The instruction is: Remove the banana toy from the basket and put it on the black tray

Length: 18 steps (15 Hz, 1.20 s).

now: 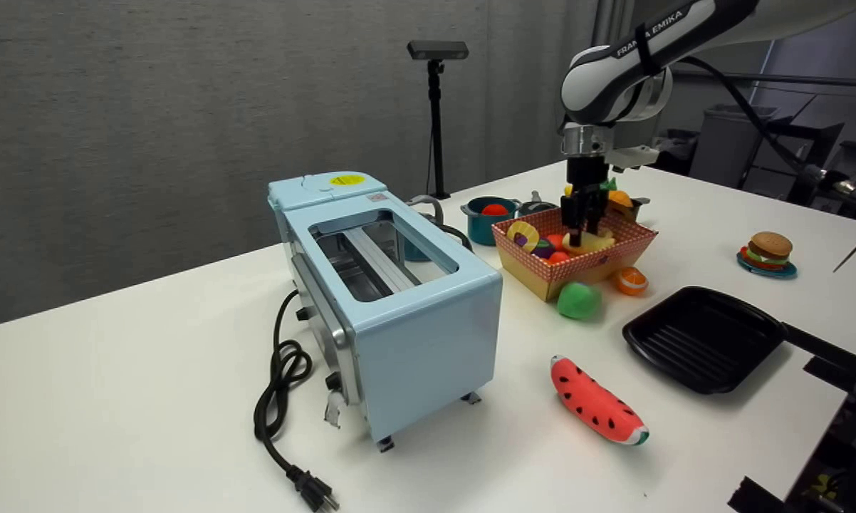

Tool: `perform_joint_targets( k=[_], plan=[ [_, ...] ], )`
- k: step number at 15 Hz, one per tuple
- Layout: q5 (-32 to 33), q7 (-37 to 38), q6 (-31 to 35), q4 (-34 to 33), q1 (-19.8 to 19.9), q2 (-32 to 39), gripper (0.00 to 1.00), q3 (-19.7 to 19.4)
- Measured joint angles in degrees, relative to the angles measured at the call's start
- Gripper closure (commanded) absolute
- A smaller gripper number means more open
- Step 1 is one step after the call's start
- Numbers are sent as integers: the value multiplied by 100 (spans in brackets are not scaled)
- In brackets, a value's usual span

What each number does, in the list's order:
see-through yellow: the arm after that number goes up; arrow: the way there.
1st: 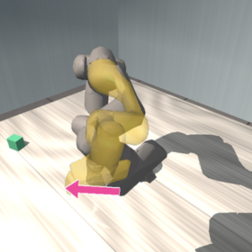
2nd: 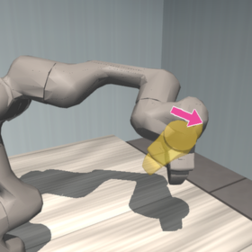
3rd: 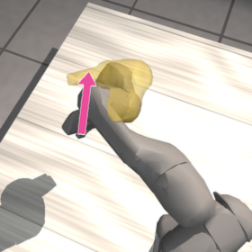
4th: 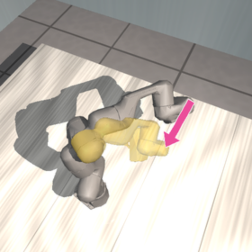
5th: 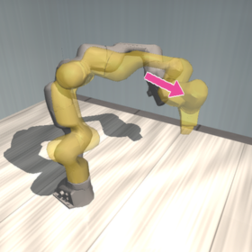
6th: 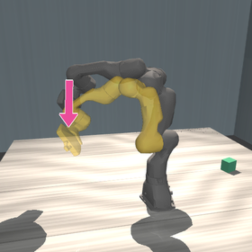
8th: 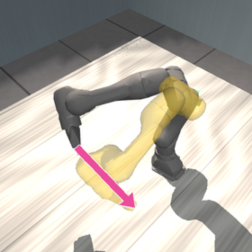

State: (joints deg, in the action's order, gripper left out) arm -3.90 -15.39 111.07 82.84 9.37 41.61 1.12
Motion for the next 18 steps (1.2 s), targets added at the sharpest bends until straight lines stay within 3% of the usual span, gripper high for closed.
perform_joint_targets(
  k=[5,11,18],
  plan=[
    [-20,13,0,-2,15,-127,98,6],
    [-170,35,-5,226,-6,-659,98,43],
    [-468,37,-206,1136,-11,-1921,98,54]
  ],
)
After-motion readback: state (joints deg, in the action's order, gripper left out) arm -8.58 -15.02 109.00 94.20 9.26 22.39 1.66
